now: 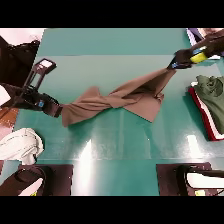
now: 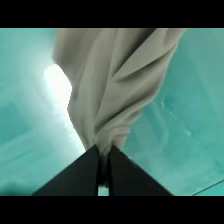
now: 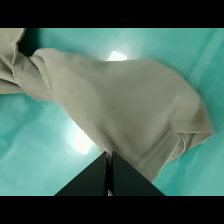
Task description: Fold the shirts.
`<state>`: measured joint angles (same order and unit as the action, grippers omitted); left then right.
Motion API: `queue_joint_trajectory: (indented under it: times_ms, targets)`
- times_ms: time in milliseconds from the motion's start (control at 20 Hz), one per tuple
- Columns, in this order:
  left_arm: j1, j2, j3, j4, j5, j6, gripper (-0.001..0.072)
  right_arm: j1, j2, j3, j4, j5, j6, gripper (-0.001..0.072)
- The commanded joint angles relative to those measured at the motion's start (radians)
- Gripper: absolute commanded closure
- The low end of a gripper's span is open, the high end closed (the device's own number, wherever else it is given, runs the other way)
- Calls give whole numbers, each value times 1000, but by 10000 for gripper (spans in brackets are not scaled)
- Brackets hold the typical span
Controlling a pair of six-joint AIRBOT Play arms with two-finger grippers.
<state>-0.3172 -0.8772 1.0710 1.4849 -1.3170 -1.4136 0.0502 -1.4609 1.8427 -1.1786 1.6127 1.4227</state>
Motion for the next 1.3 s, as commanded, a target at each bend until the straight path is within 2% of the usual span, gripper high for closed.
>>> queue_joint_trajectory:
  times_ms: [0,200,250,300,350,450,550,700,900,1050,1250]
  targets:
    - [0,-1,-55,45,16,-1,674,59,-88,1,-82,-5,2,685]
    - [0,-1,-55,45,15,-1,674,34,-77,1,-80,19,1,681]
    - [0,-1,-55,45,15,-1,674,19,-77,1,-79,36,0,618]
    - [0,-1,-55,45,13,-1,673,2,-77,1,-79,56,-2,326]
    - [0,-1,-55,45,8,-1,673,-24,-77,1,-77,69,-2,173]
    - [0,-1,-55,45,-10,-1,674,-87,-58,-18,-71,75,-2,173]
    - [0,-1,-55,45,-41,-1,673,-165,4,-129,-71,45,-1,174]
    - [0,-1,-55,44,-42,-1,673,-274,127,-426,-56,-30,18,196]
    - [0,-1,-55,25,-11,-2,673,-359,265,-887,159,-201,11,212]
    - [0,-1,-55,23,1,-2,674,-327,323,-1133,274,-332,-48,267]
    - [0,-1,-55,22,0,-5,673,-219,352,-1255,273,-531,-24,266]
